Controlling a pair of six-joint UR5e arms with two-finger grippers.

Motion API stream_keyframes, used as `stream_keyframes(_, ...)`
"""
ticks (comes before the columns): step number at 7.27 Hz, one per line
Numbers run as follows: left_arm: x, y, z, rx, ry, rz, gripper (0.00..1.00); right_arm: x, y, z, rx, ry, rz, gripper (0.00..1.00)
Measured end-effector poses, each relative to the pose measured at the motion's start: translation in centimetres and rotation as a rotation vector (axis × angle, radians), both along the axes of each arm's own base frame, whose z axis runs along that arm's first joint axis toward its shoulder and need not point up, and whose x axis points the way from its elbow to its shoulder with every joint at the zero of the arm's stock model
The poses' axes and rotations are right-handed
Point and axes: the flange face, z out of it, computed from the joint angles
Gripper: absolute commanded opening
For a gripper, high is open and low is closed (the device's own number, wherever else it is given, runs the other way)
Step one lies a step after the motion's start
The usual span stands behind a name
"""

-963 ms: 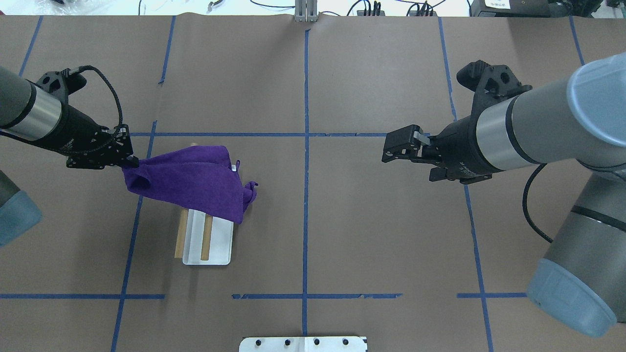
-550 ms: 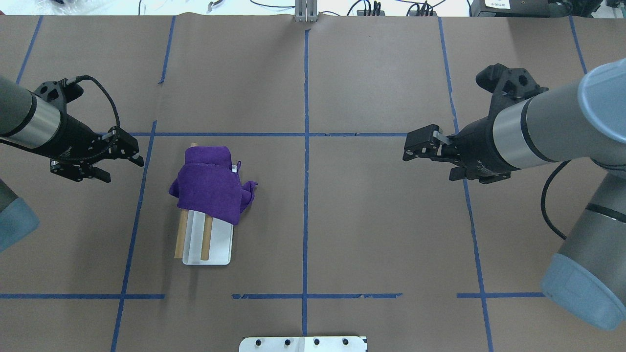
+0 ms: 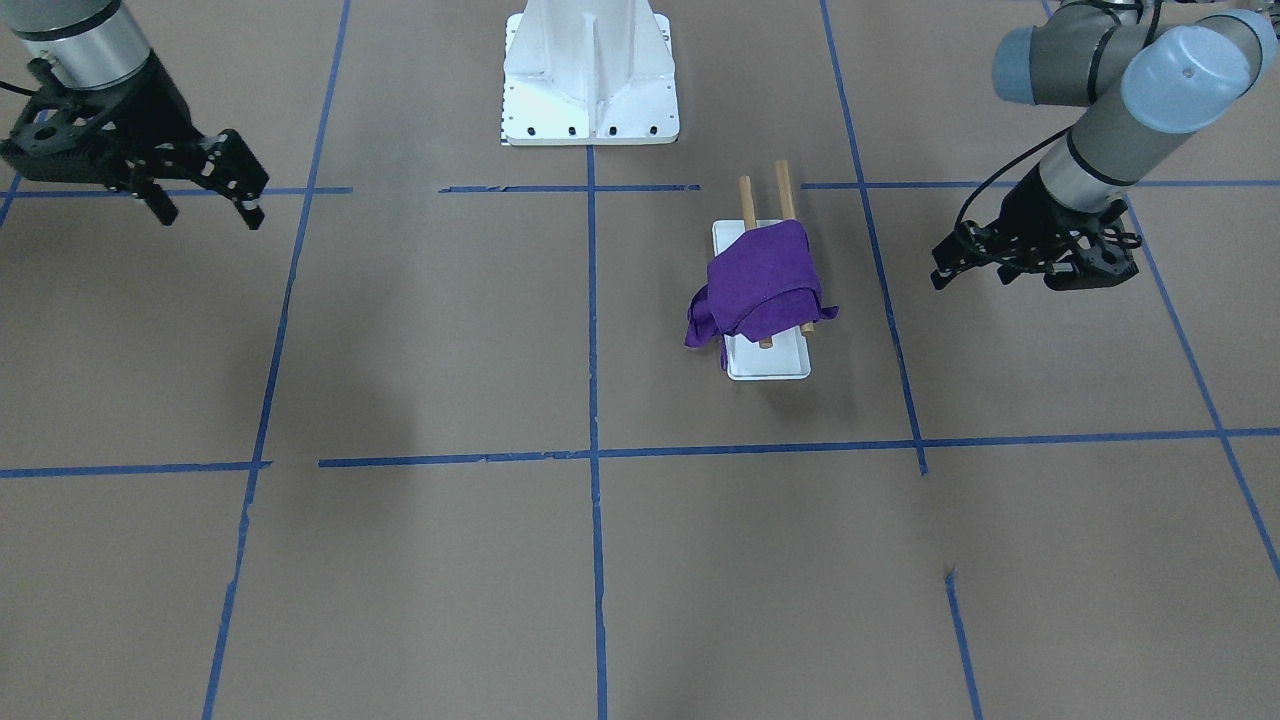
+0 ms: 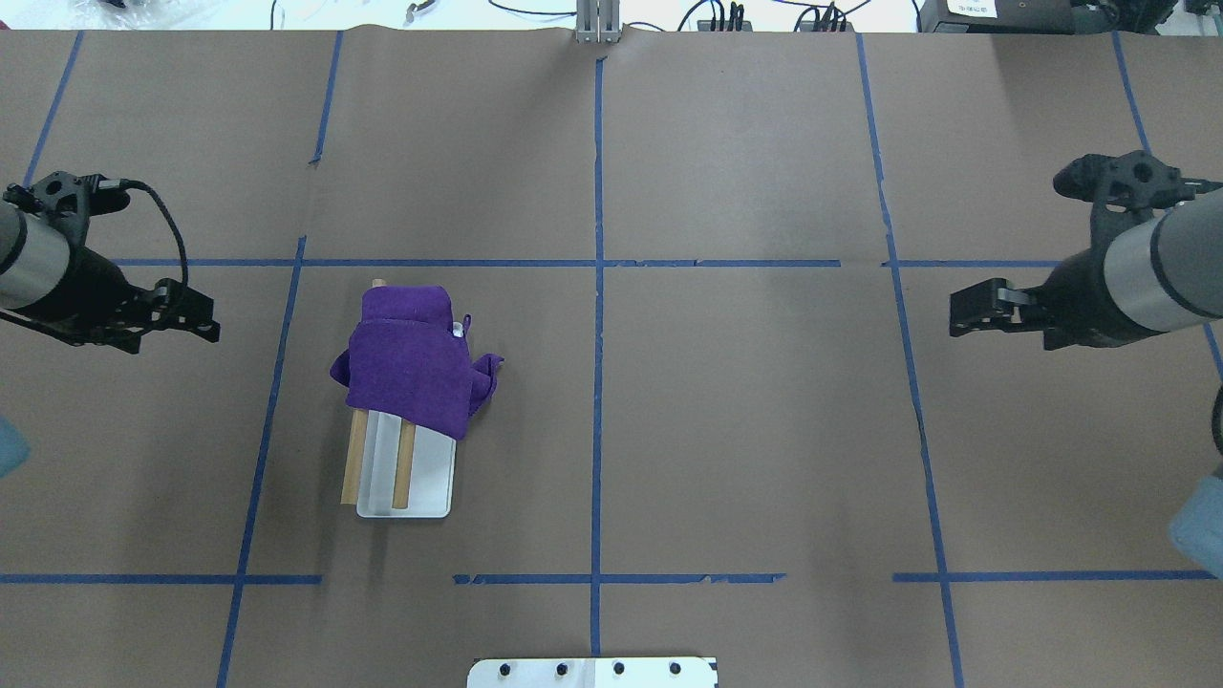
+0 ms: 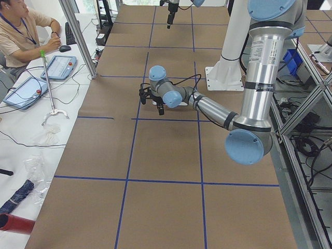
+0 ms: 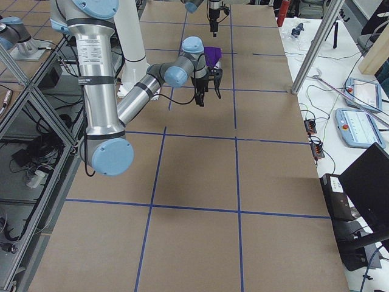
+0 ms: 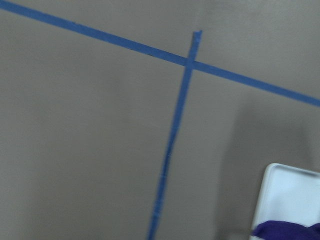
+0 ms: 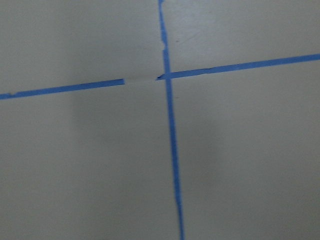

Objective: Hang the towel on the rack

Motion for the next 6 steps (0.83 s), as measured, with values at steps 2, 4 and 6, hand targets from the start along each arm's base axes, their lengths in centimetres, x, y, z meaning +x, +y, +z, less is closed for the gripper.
stream_keyframes(2, -8.5, -2.6, 5.6, 0.222, -0.085, 0.106, 1.0, 7.5, -2.0, 8.0, 0.043, 0.103, -0.122, 1.0)
stream_keyframes(4, -15.8, -4.4, 9.0, 0.306, -0.143, 0.11, 1.0, 16.5, -4.4, 16.0, 0.053, 0.056, -0.216, 1.0)
stream_keyframes(6, -24.1, -4.6, 12.5, 0.325, -0.198, 0.122, 1.0, 23.3, -4.2, 21.4, 0.066, -0.011, -0.223, 1.0)
